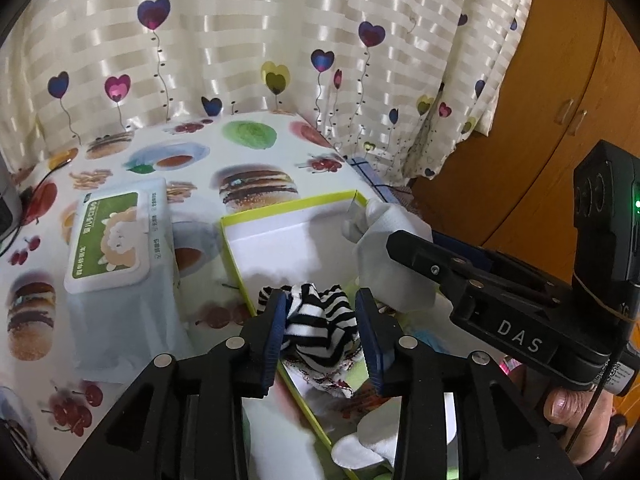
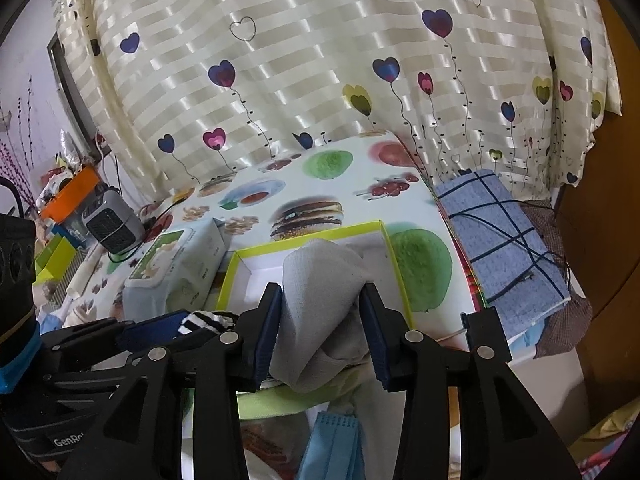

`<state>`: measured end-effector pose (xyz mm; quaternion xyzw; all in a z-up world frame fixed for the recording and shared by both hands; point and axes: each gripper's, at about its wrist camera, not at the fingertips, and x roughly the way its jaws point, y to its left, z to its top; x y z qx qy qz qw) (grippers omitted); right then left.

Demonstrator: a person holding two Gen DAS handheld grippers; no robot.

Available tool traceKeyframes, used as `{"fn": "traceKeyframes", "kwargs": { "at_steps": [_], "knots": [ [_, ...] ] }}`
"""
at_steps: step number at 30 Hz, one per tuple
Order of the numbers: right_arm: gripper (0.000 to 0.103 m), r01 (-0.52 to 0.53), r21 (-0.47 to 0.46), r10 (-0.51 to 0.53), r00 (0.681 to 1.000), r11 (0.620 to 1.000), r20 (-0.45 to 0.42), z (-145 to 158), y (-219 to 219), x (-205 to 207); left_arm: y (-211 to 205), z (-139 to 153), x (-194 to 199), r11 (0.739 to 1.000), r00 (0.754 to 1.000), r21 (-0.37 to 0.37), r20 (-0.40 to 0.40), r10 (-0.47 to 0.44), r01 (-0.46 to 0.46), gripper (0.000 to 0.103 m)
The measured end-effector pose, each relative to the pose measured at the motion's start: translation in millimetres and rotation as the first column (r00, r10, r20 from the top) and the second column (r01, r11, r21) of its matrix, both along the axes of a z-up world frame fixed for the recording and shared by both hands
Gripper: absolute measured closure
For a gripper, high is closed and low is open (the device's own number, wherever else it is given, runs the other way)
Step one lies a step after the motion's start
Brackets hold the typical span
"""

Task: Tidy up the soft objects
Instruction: 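Open the left gripper to drop the striped roll into the box while the right lowers the glove, then open the right gripper to release the glove into the box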

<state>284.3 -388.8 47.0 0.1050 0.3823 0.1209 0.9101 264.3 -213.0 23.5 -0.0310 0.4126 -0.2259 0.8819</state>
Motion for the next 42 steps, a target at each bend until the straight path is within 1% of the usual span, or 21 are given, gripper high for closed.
{"fn": "traceKeyframes", "kwargs": {
  "at_steps": [11,24,29,33,40,41,42],
  "knots": [
    [0.062,0.018,0.017,-0.019,0.999,1.000,0.042,18.1,-1.0,-20.8,10.0,10.5,-14.2,1.000,1.000,-0.010,0.018,0.004,-0.004,0.069],
    [0.062,-0.006,0.024,0.005,0.997,1.000,0.073,39.3,16.8,-74.9,32.6,32.2,-55.2,1.000,0.998,-0.024,0.070,0.002,-0.001,0.069],
    [0.062,-0.033,0.021,0.031,0.995,0.999,0.091,48.5,30.3,-94.4,42.8,35.4,-78.8,1.000,0.996,-0.022,0.084,0.006,-0.004,0.069],
    [0.062,-0.062,-0.004,0.062,0.992,0.998,0.108,55.6,45.5,-108.1,52.9,40.0,-94.2,1.000,0.995,-0.026,0.101,0.016,-0.013,0.069],
    [0.061,-0.103,-0.021,0.105,0.987,0.994,0.121,60.7,68.3,-123.8,77.2,41.2,-116.9,0.998,0.992,-0.031,0.109,0.058,-0.055,0.069],
    [0.061,-0.109,-0.021,0.111,0.987,0.994,0.120,60.7,70.1,-124.8,81.8,41.0,-120.4,0.997,0.992,-0.033,0.110,0.068,-0.065,0.069],
    [0.057,-0.115,-0.022,0.117,0.986,0.993,0.118,60.2,72.8,-126.0,84.4,40.6,-121.5,0.997,0.991,-0.034,0.110,0.074,-0.071,0.069]
  ]
}}
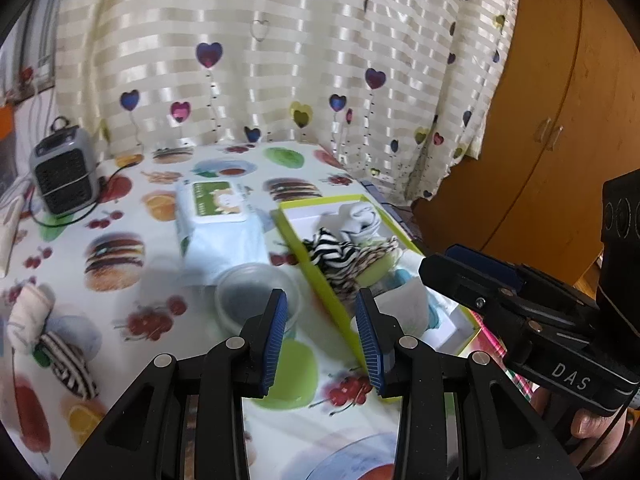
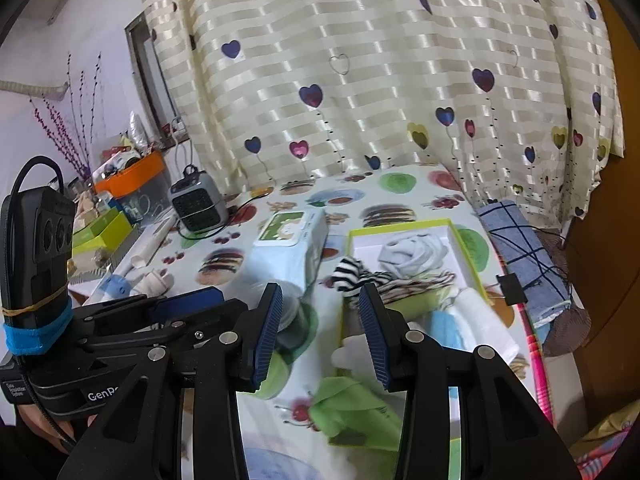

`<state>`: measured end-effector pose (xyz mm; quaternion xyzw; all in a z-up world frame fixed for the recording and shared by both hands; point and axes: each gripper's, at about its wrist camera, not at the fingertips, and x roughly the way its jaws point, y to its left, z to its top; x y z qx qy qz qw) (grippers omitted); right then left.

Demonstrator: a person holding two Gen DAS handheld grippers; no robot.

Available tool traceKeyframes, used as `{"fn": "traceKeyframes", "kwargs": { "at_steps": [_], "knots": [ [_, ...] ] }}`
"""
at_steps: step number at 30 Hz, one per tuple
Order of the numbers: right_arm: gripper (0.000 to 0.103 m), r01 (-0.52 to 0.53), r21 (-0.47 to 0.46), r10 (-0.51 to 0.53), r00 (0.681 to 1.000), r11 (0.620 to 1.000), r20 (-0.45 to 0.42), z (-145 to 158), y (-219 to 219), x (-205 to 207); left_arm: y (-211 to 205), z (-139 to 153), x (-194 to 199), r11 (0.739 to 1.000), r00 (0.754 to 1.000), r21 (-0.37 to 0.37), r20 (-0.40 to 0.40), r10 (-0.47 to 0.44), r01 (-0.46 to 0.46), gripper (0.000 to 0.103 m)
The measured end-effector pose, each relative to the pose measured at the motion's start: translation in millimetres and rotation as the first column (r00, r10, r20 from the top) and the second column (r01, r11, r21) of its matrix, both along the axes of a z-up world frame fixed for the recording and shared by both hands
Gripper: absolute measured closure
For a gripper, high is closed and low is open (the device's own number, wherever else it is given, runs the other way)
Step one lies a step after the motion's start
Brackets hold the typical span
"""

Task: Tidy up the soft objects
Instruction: 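Open the right gripper to release the glove into the box, then move both open grippers back to the remaining rolls on the table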

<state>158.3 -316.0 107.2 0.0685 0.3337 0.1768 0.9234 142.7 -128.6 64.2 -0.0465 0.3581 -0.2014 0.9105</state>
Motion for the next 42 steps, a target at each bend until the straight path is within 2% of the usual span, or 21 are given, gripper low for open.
{"fn": "traceKeyframes", "kwargs": {
  "at_steps": [11,26,42],
  "knots": [
    [0.055,-0.081,-0.016,0.080,0.997,0.997,-0.007,-5.3,34.3,-13.8,32.5,-8.4,-19.1,0.998,0.998,0.004,-0.008,0.068,-0.068,0.069],
    [0.055,-0.146,-0.009,0.146,0.989,0.989,-0.015,-9.6,57.4,-20.4,56.0,-13.9,-33.5,0.992,0.992,0.010,-0.011,0.125,-0.125,0.069],
    [0.055,-0.256,-0.027,0.255,0.966,0.966,-0.032,-14.9,98.9,-21.7,97.4,-27.9,-40.5,0.975,0.974,0.024,-0.032,0.223,-0.222,0.069]
  ]
}}
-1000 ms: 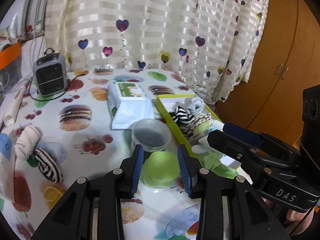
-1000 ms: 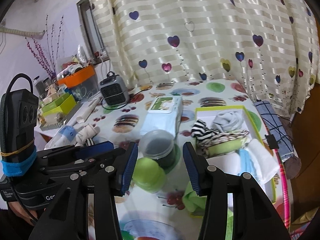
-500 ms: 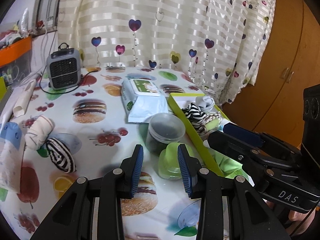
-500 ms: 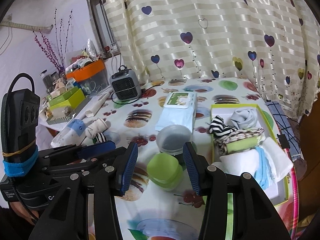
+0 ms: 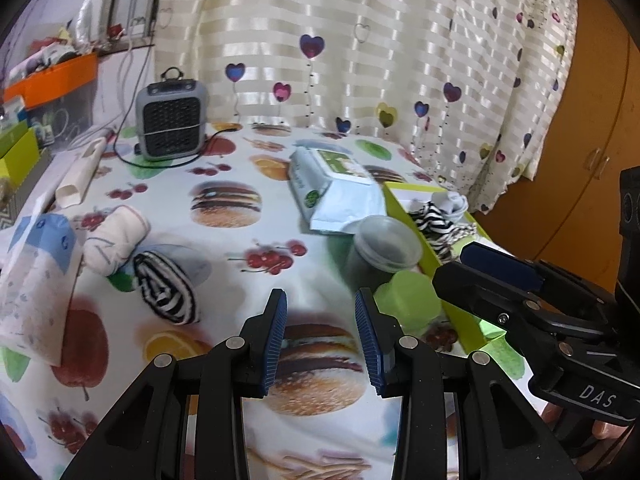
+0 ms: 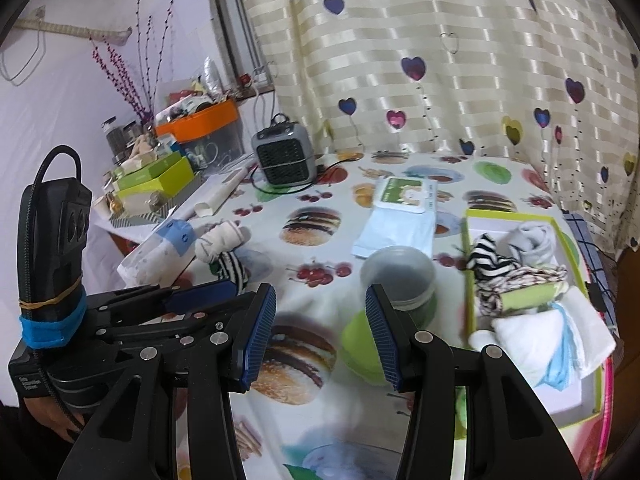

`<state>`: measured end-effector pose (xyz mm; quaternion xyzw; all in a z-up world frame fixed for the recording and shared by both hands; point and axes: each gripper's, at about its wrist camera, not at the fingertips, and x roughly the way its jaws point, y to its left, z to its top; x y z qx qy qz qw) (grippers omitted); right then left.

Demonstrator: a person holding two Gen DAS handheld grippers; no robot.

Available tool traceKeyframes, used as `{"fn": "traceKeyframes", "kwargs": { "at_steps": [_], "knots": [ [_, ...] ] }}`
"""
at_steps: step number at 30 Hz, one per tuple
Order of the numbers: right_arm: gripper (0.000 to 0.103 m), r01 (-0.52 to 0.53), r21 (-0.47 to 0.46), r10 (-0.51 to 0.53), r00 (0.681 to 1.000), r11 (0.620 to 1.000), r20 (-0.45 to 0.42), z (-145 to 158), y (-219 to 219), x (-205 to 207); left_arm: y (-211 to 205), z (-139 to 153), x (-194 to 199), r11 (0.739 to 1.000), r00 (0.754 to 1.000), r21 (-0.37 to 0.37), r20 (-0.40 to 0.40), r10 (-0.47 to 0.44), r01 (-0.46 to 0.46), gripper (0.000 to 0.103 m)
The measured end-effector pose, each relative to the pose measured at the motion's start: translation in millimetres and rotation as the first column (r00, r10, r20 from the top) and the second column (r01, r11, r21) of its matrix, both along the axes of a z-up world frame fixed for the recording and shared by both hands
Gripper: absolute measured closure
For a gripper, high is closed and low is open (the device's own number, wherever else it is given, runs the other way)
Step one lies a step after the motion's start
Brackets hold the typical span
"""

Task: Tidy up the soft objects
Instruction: 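Move both open grippers back to the remaining rolls on the table, then close the right gripper on the second black-and-white striped roll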

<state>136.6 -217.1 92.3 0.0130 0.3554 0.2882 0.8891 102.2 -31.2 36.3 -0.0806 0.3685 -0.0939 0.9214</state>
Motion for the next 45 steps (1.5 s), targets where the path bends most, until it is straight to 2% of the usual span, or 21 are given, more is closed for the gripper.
{"fn": "traceKeyframes", "kwargs": {
  "at_steps": [17,26,37,45],
  "knots": [
    [0.055,-0.124,-0.009,0.124,0.992,0.992,-0.033,-11.8,54.0,9.3,51.2,-18.3,-7.7,0.995,0.995,0.016,-0.028,0.100,-0.100,0.069],
    [0.055,-0.200,-0.030,0.197,0.976,0.979,-0.089,-33.5,92.1,23.0,92.9,-29.6,-11.8,0.983,0.982,0.019,-0.051,0.184,-0.183,0.069],
    [0.055,-0.282,-0.065,0.270,0.951,0.957,-0.150,-65.7,148.2,53.0,132.6,-24.2,-14.4,0.967,0.967,0.028,-0.032,0.253,-0.252,0.069],
    [0.055,-0.279,-0.064,0.264,0.947,0.958,-0.185,-81.1,165.7,69.1,144.9,-20.7,-5.8,0.967,0.967,0.034,-0.020,0.254,-0.254,0.069]
  ]
}}
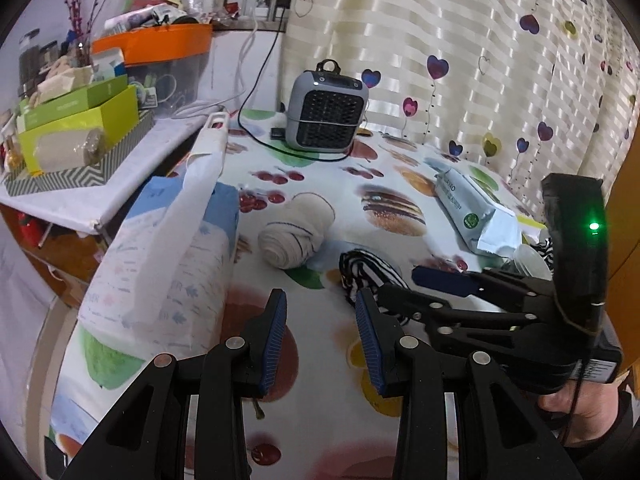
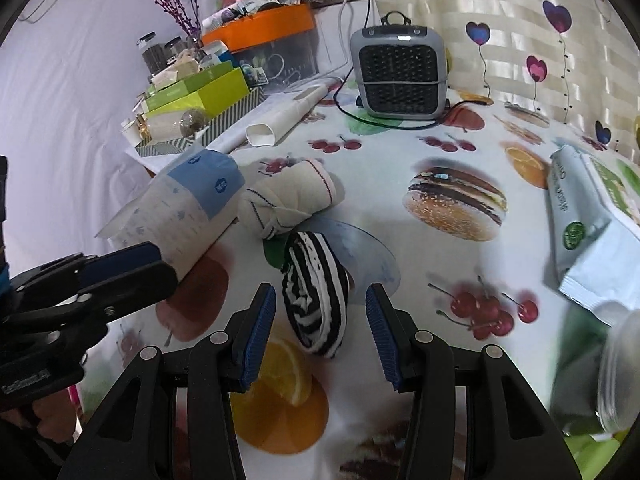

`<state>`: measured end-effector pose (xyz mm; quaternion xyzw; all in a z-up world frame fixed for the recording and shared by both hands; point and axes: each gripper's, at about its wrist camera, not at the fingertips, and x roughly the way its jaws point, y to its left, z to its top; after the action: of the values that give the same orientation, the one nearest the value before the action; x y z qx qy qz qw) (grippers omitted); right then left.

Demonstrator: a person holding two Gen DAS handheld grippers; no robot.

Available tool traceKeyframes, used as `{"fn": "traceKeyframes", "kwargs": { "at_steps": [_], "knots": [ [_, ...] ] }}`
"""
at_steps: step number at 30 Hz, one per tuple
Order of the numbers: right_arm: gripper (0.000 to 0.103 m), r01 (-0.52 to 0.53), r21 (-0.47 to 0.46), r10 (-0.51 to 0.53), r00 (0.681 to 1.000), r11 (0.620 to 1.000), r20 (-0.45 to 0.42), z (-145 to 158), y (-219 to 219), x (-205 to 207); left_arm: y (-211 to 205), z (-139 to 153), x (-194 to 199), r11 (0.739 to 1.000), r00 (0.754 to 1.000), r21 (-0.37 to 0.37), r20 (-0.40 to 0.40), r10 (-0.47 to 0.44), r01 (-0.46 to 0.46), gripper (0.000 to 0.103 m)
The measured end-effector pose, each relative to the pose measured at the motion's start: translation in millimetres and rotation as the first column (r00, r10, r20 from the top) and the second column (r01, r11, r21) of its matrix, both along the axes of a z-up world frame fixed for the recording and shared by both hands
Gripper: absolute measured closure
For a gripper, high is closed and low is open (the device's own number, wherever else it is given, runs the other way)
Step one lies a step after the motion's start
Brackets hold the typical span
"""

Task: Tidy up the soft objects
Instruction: 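Close the right gripper on the second black-and-white striped roll, then close the left gripper on the cream bandage roll and lift it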

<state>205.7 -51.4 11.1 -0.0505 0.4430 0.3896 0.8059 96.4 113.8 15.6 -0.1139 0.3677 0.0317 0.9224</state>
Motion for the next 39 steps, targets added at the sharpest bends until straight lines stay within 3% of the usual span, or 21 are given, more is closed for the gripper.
{"fn": "traceKeyframes", "kwargs": {
  "at_steps": [6,9,12,20,28,39],
  "knots": [
    [0.056,0.003,0.021,-0.002,1.000,1.000,-0.028,-6.5,8.4,7.2,2.8,3.5,12.3,1.000,1.000,0.007,0.011,-0.012,0.012,0.065],
    [0.083,0.000,0.009,0.000,1.000,1.000,-0.025,-8.8,11.1,7.0,3.8,4.8,22.1,1.000,1.000,0.015,0.014,-0.019,0.019,0.064],
    [0.093,0.013,0.008,-0.013,1.000,1.000,-0.003,-5.7,5.3,5.8,4.1,6.0,34.4,0.999,0.999,0.032,0.021,-0.025,0.024,0.060],
    [0.093,0.066,0.042,-0.066,0.998,0.997,0.007,7.1,-18.0,6.8,2.6,0.8,78.1,0.994,0.998,0.089,0.005,-0.061,0.060,0.057],
    [0.093,0.110,0.067,-0.110,0.994,0.992,0.005,15.4,-35.7,7.3,-0.5,-18.1,111.1,0.988,0.997,0.144,-0.061,-0.051,0.059,0.056],
    [0.093,0.128,0.092,-0.130,0.991,0.987,0.021,26.1,-47.7,7.2,0.5,-37.4,134.0,0.964,0.990,0.265,-0.139,0.022,0.015,0.053]
  ]
}}
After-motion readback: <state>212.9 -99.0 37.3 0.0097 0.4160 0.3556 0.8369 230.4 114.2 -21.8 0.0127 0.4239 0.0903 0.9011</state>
